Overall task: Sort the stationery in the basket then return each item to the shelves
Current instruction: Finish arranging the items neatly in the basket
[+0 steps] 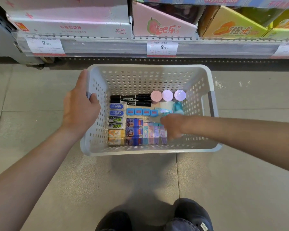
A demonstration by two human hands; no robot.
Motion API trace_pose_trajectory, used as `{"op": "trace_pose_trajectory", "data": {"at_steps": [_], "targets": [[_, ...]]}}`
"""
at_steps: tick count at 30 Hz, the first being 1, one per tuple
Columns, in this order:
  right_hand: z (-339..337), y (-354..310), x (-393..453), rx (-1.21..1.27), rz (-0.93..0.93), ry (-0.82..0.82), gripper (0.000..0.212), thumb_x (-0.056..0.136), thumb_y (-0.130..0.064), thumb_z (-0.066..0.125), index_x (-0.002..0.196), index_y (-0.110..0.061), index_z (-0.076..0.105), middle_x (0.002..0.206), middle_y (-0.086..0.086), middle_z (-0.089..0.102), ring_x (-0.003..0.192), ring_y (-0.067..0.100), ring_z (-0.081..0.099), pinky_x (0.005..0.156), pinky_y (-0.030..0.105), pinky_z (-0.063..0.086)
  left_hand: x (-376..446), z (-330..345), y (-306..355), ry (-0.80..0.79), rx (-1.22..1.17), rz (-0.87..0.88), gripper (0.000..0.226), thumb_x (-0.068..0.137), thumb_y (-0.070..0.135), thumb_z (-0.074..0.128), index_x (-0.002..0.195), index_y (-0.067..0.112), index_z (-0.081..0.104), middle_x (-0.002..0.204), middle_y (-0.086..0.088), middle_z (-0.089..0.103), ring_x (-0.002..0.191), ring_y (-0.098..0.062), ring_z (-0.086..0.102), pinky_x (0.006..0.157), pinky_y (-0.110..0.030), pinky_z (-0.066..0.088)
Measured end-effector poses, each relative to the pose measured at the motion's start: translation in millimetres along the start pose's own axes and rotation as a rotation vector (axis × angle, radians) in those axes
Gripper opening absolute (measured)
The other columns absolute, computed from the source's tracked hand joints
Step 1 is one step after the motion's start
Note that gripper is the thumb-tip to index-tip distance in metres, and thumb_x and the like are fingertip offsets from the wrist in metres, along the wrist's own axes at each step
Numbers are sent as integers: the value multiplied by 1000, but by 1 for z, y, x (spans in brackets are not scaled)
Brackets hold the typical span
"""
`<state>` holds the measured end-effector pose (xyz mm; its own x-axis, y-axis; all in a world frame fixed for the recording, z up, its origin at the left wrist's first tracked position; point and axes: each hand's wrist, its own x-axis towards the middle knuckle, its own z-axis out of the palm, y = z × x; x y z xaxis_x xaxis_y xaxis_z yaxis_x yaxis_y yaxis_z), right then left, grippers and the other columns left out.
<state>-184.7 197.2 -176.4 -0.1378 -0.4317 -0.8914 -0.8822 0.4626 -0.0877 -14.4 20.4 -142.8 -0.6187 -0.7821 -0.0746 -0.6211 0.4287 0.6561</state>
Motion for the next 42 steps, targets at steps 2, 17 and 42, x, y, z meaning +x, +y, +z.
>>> {"op": "trace_pose_trajectory", "data": {"at_steps": [2, 17, 42], "targets": [[15, -5, 8, 55, -36, 20, 9, 89, -14, 56, 81, -18, 57, 102, 9, 66, 77, 22, 55, 62, 29, 51, 0, 1, -1, 11, 19, -2, 64, 94, 7, 47, 151, 19, 20, 75, -13, 51, 56, -19, 46, 62, -46, 51], [14, -6, -12, -352, 45, -35, 32, 95, -5, 43, 125, -4, 53, 129, 8, 54, 119, 26, 52, 93, 37, 46, 0, 0, 2, 10, 43, 16, 64, 93, 5, 48, 150, 18, 22, 73, -19, 54, 54, -20, 46, 53, -38, 46], [16, 1, -12, -174, 1, -135, 35, 94, 4, 40, 129, 6, 46, 127, 14, 47, 95, 18, 42, 84, 24, 41, 0, 0, 3, 11, 51, 9, 64, 94, 6, 48, 151, 19, 21, 77, -15, 52, 59, -25, 51, 58, -47, 53]]}}
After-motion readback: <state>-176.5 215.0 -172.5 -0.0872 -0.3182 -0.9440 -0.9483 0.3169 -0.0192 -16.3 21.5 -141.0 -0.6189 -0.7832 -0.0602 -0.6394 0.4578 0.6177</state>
